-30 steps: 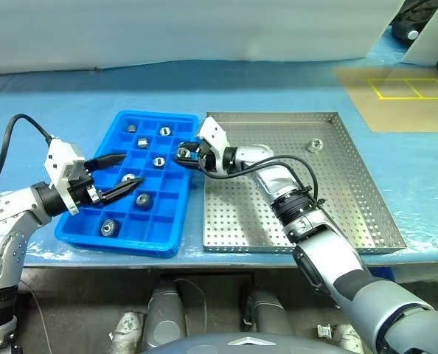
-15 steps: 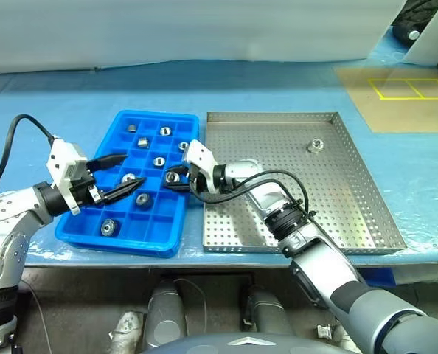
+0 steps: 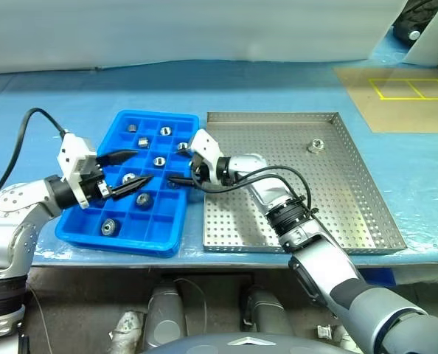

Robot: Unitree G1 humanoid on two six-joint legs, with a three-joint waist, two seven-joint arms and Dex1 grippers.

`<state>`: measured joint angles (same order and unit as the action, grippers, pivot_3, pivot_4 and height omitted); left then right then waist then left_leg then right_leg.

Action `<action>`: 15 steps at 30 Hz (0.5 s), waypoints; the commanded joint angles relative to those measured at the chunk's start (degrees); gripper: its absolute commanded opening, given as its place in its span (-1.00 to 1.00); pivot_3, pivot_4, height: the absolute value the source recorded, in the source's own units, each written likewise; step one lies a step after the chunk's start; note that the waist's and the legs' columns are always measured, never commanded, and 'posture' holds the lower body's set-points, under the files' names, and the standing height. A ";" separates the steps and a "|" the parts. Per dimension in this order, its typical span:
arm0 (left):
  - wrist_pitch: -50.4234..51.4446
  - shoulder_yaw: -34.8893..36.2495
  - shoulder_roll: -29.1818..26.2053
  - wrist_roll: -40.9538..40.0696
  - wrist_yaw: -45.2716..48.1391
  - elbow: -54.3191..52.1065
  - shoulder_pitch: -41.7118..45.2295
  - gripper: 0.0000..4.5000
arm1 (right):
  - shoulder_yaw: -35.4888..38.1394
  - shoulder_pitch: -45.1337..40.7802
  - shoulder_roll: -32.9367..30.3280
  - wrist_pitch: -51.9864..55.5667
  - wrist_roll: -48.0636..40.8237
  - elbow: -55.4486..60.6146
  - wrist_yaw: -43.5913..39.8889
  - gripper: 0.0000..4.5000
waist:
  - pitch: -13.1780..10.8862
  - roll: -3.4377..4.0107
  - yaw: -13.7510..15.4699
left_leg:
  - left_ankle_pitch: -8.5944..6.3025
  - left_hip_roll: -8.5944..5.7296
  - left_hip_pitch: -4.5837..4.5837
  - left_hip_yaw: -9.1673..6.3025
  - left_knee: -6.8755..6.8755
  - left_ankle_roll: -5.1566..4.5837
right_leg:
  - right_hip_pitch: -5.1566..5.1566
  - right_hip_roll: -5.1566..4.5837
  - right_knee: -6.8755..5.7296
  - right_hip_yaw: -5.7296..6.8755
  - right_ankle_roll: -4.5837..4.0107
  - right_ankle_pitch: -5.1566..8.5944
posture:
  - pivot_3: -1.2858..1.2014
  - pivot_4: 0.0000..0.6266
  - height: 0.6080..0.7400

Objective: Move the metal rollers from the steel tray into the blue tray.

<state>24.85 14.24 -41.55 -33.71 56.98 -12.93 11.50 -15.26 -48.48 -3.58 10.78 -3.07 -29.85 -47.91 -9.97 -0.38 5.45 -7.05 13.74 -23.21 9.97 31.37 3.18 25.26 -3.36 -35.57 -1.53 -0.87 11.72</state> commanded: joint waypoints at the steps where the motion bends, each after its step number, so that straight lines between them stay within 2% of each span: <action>1: -2.19 -4.17 2.53 0.88 1.07 2.02 4.08 0.79 | 6.11 -2.88 -3.07 0.74 -2.37 4.88 3.10 0.77 | 0.00 0.00 0.01 | 0.01 -0.01 -0.01 0.00 0.01 0.02 | 0.00 0.00 -0.02 0.00 0.00 0.00 | 0.00 -0.52 1.00; 7: -10.77 -13.94 12.95 8.05 2.08 16.24 18.21 0.79 | 12.82 -4.64 -12.21 -1.18 0.03 1.14 11.85 0.77 | 0.01 -0.03 -0.40 | 0.13 -0.01 0.00 0.01 0.24 0.20 | -0.10 0.00 -0.15 -0.05 0.02 -0.02 | -0.11 -0.52 1.00; 15: -20.40 -18.46 23.59 12.41 7.38 36.64 32.15 0.79 | 16.31 -3.90 -16.66 -4.25 3.03 -7.09 23.12 0.77 | 0.01 -0.05 -4.36 | 0.08 -0.01 -0.08 0.02 0.40 0.09 | -0.06 0.10 -0.10 -0.15 0.02 -0.04 | -0.21 -0.52 1.00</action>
<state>6.83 -4.10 -18.33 -21.74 63.02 22.28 41.75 -0.04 -51.91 -19.93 8.42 -0.39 -37.10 -26.82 -9.96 -0.44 1.09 -7.00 13.73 -23.27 9.99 31.77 3.22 25.19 -3.26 -35.66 -1.68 -0.86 11.68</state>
